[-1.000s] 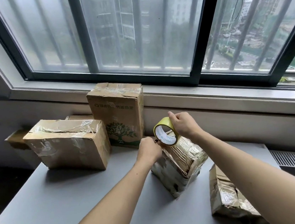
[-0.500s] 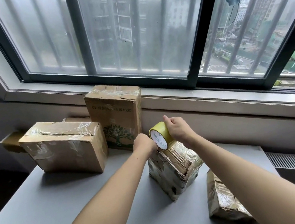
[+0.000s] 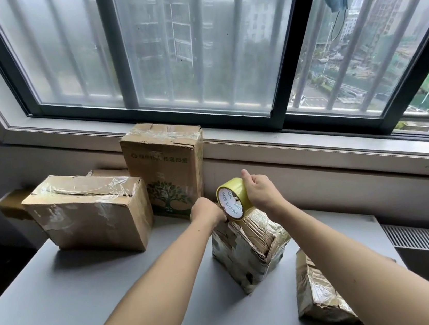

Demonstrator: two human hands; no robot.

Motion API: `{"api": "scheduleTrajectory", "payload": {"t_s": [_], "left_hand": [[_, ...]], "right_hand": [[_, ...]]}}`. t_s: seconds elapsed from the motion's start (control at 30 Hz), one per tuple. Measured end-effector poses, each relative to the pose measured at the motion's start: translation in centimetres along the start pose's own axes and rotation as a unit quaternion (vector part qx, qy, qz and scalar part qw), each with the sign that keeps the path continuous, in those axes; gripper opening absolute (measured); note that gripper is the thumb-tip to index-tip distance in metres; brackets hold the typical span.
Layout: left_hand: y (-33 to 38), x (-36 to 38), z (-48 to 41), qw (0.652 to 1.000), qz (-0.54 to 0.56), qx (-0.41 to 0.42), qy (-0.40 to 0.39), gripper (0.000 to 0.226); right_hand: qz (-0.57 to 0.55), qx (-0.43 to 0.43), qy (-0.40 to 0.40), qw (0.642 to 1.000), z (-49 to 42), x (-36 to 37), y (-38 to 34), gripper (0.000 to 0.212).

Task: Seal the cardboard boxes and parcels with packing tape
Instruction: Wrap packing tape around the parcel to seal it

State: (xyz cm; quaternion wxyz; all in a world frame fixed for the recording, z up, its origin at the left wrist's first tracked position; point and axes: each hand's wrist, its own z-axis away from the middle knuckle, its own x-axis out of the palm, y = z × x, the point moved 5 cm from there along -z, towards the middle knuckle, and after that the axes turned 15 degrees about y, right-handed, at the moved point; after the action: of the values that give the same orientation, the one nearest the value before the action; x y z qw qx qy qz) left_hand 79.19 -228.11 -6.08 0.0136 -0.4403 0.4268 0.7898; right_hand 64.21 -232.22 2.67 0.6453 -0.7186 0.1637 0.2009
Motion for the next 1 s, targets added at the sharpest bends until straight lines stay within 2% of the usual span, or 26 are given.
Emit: {"api": "scheduleTrajectory", "payload": {"t_s": [0.1,0.17,0.3,0.5,0.6,0.67,0.73,0.8,0.9,1.0], "left_hand": [[-0.6,0.1,0.5,0.998,0.064,-0.016,0.005,0.018],[0.1,-0.8,2.0,0.996,0.076,0.022,0.044,0.014],[1.4,-2.2,4.8,0.976,-0.054,0.157,0.142,0.008],[2.6,-2.3,6.6,0.918,-0.166,0.338,0.125,0.014],[2.3,-2.7,6.3,0.930,-0.113,0.323,0.134,0.012],[1.9,-3.0,5.5,0.951,-0.066,0.268,0.139,0.025],[1.4,-2.9,4.4,0.974,-0.047,0.203,0.087,0.036],[1.2,-2.5,3.7,0.983,-0.068,0.167,0.031,0.036],[1.4,-2.4,4.2,0.963,-0.152,0.206,0.079,0.023],[1.5,-2.2,4.4,0.932,-0.215,0.272,0.111,0.023]], "right_hand": [[-0.003,-0.002,0.014,1.000,-0.1,0.0,0.0,0.053],[0.011,-0.016,0.018,1.000,0.0,0.1,-0.2,0.053],[0.051,-0.038,0.040,0.997,0.2,-0.4,-0.5,0.056],[0.049,-0.020,0.078,0.996,-0.4,-1.8,0.2,0.058],[0.042,-0.027,0.066,0.997,-0.1,-1.7,0.3,0.057],[0.032,-0.029,0.059,0.997,0.2,-1.3,0.3,0.056],[0.006,-0.016,0.057,0.998,0.3,-1.1,0.3,0.055],[-0.028,-0.002,0.048,0.998,0.4,-0.7,0.2,0.054],[-0.053,0.009,0.020,0.998,1.1,-0.2,0.2,0.053],[-0.071,0.058,0.020,0.996,1.8,-0.5,1.1,0.057]]}}
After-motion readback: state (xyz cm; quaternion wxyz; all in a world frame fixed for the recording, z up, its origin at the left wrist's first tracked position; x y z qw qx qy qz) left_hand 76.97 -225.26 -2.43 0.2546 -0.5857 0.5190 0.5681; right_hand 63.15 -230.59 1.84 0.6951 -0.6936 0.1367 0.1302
